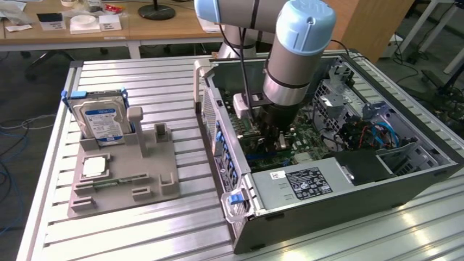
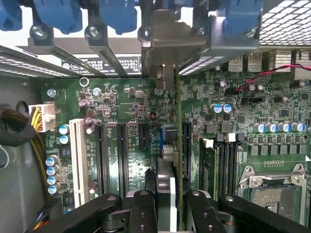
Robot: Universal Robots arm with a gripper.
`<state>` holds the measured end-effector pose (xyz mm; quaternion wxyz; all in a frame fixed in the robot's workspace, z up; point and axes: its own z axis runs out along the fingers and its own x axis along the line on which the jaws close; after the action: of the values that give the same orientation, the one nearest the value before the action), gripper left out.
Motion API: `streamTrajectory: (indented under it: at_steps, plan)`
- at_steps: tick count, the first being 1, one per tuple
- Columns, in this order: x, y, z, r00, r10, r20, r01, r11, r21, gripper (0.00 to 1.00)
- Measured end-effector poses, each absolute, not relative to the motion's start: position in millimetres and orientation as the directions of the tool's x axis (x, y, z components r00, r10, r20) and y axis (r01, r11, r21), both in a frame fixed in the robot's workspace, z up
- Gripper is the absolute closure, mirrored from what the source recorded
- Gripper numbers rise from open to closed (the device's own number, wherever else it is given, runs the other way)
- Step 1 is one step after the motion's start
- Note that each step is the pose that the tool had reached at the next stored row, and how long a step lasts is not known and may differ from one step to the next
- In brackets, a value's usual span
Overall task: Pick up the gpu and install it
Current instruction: 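Insert the gpu into the slot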
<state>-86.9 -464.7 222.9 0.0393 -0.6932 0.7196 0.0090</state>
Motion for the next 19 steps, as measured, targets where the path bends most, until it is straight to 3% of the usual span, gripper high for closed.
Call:
streamTrajectory:
  at_steps: [19]
  plan:
    - [-86.8, -465.3, 226.4, -0.036, -0.997, -0.067, -0.998, 0.039, -0.04, 0.72]
